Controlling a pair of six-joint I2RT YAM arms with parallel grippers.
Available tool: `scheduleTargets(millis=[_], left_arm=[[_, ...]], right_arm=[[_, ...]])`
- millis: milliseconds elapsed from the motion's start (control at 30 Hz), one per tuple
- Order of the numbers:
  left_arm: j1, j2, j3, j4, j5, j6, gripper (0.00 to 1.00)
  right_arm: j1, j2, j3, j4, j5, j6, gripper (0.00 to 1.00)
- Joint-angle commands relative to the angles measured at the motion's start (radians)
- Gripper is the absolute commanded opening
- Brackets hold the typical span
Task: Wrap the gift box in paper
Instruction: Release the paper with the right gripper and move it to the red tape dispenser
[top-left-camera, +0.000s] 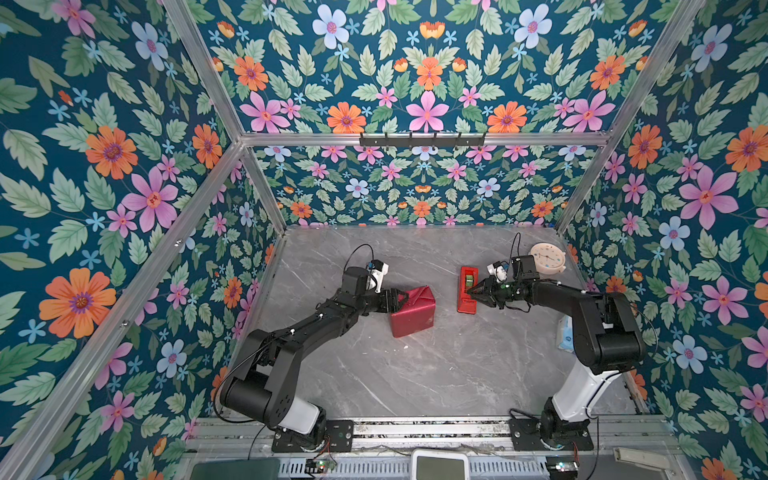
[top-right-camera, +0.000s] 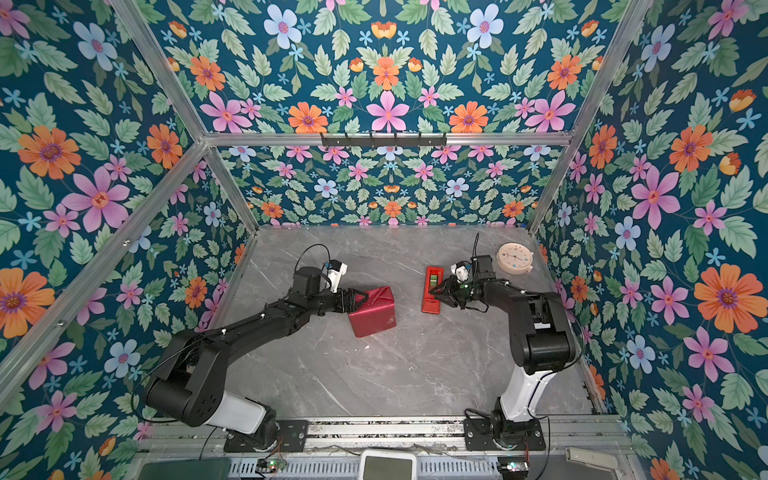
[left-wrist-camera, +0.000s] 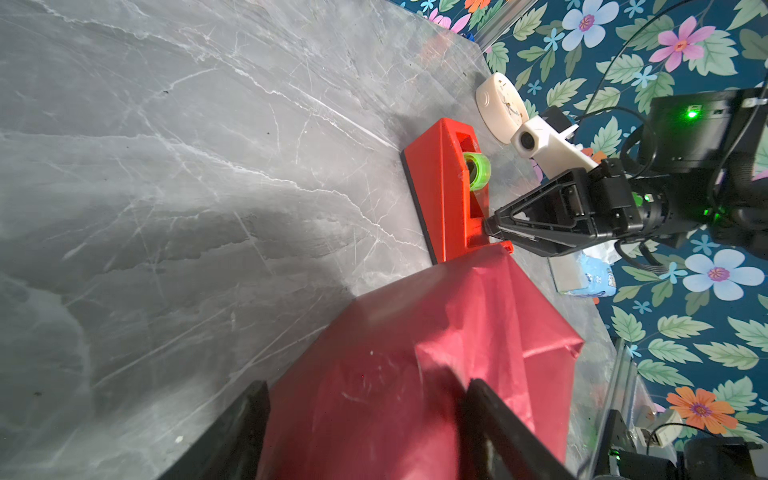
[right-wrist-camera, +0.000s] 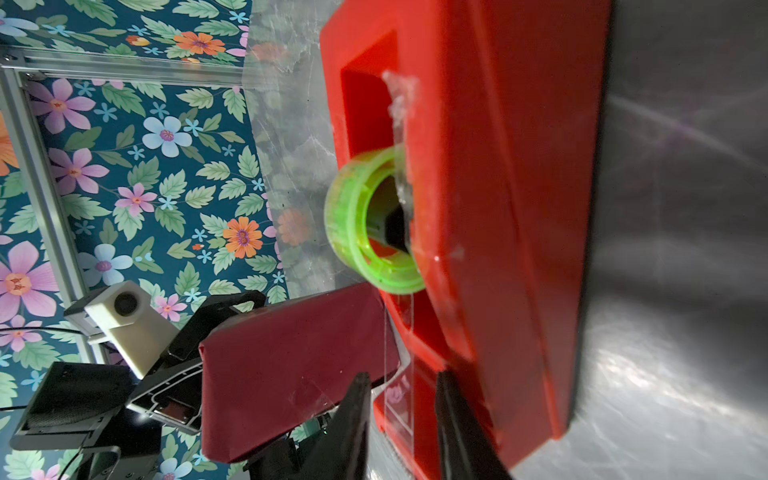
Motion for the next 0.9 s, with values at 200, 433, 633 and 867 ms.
scheduleTargets(millis=[200,433,633,867], left_arm=[[0.0,0.004,-0.006,-0.13,-0.063,0.029,0.76],[0.0,0.001,-0.006,-0.129,-0.064,0.029,0.75],[0.001,-0.002,-0.008,-0.13,-0.069,0.03,0.75],[0.001,-0.002,-0.009,-0.13,-0.073,0.029,0.75]], right_arm=[[0.002,0.027,-0.026,0.049,0.005,0.053,0.26],[0.002,0.034,-0.043,0.079,-0.002,0.076,0.23],[0.002,0.042,-0.055,0.119,-0.018,0.103,0.19],[0.002,0.041,-0.07,0.169,-0.037,0.144,0.11]])
